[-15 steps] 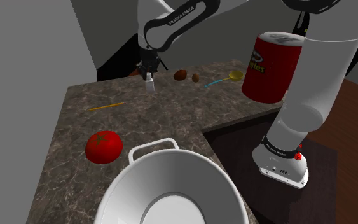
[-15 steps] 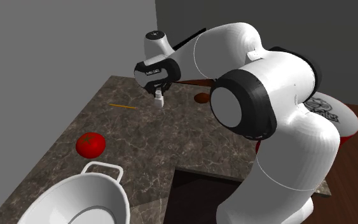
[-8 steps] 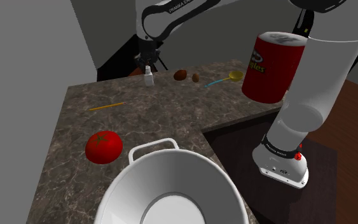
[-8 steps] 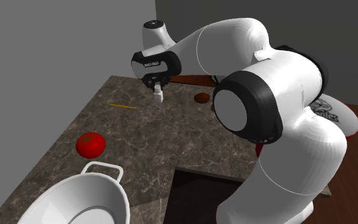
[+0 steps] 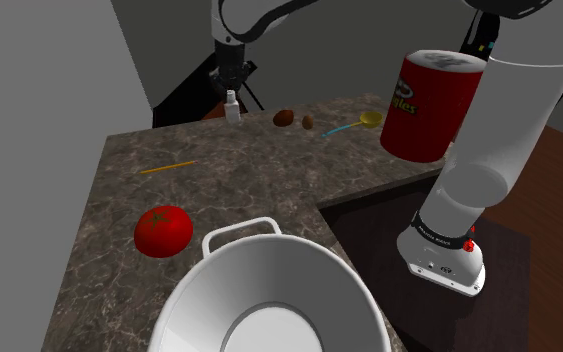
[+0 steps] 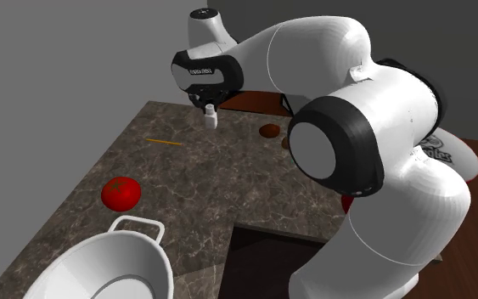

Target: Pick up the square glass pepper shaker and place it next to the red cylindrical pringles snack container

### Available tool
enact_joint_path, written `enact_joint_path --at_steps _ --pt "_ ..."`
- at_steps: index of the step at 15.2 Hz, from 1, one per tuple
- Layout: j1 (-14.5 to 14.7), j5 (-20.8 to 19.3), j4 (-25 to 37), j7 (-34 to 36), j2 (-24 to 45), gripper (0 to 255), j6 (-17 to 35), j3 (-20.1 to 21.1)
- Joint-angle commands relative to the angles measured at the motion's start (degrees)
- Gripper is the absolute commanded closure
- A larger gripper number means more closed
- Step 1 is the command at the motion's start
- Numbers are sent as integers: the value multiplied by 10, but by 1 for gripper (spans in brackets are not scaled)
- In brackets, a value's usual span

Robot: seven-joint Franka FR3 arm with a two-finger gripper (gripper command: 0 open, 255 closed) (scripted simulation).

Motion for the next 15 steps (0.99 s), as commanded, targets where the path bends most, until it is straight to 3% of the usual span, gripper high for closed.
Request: enact_joint_path --at_steps 1,15 --pt "0 2 12 -2 -4 255 -16 0" --pt "1 8 113 -11 -9 255 -122 2"
